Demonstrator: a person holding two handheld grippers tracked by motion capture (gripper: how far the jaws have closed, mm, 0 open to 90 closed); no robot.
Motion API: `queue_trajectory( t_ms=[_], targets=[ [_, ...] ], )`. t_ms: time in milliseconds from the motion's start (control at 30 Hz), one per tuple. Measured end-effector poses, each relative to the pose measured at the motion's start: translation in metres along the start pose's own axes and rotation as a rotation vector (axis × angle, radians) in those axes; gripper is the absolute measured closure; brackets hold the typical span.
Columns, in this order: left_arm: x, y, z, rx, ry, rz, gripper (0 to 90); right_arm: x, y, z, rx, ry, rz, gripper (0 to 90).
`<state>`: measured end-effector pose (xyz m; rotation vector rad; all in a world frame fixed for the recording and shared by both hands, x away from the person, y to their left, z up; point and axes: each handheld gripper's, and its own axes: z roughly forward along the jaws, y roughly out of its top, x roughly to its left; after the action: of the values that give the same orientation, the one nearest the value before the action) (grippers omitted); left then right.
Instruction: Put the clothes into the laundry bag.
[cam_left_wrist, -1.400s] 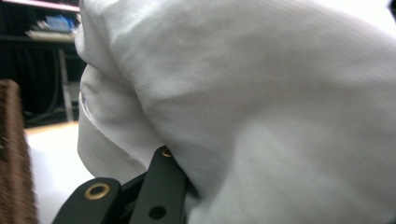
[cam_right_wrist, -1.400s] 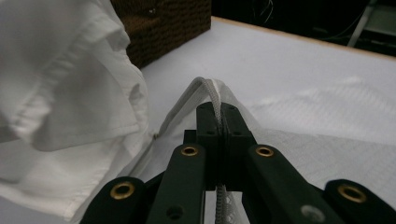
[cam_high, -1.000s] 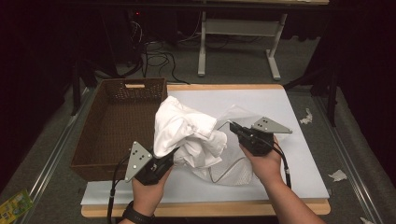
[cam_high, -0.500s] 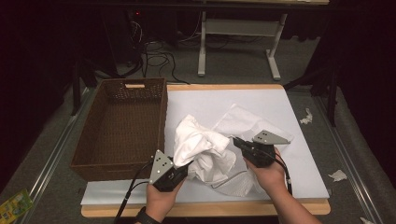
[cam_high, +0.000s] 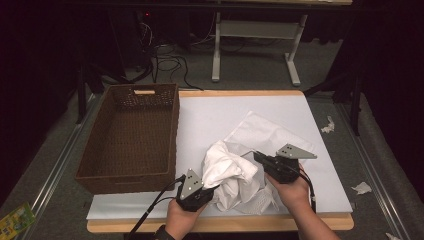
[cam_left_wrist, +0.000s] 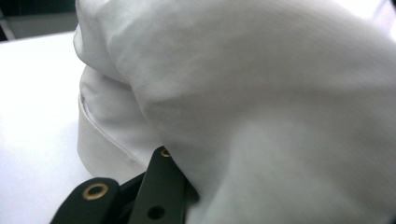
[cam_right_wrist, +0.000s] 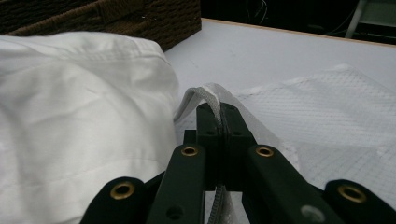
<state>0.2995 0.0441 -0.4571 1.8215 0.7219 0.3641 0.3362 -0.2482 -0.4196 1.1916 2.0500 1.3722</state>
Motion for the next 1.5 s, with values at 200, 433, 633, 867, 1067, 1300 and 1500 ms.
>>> queue_trajectory(
  t_ms=[200, 433, 633, 867, 1067, 1300, 1500],
  targets=[
    [0.002, -0.003, 0.010, 0.043, 0.007, 0.010, 74.2, 0.009, 0.001, -0.003, -0.009, 0.027, -0.018, 88.9],
    [0.008, -0.006, 0.032, 0.143, 0.048, 0.040, 73.6, 0.016, 0.003, -0.005, -0.014, 0.044, -0.038, 88.9],
    [0.011, -0.006, 0.024, 0.100, -0.010, -0.006, 53.0, 0.014, 0.001, -0.005, -0.006, 0.044, -0.027, 88.9],
    [0.006, 0.000, 0.010, 0.048, -0.010, -0.016, 15.4, 0.013, 0.001, -0.005, -0.009, 0.047, -0.030, 88.8],
    [0.009, 0.020, 0.002, -0.027, -0.022, -0.014, 15.2, 0.013, 0.001, -0.006, -0.011, 0.045, -0.029, 88.8],
    [0.019, 0.038, 0.010, -0.069, -0.065, -0.048, 30.4, 0.012, 0.001, -0.005, -0.009, 0.045, -0.029, 88.8],
    [0.007, 0.029, 0.023, -0.022, -0.105, -0.025, 84.4, 0.013, 0.001, -0.006, -0.008, 0.048, -0.028, 88.9]
  ],
)
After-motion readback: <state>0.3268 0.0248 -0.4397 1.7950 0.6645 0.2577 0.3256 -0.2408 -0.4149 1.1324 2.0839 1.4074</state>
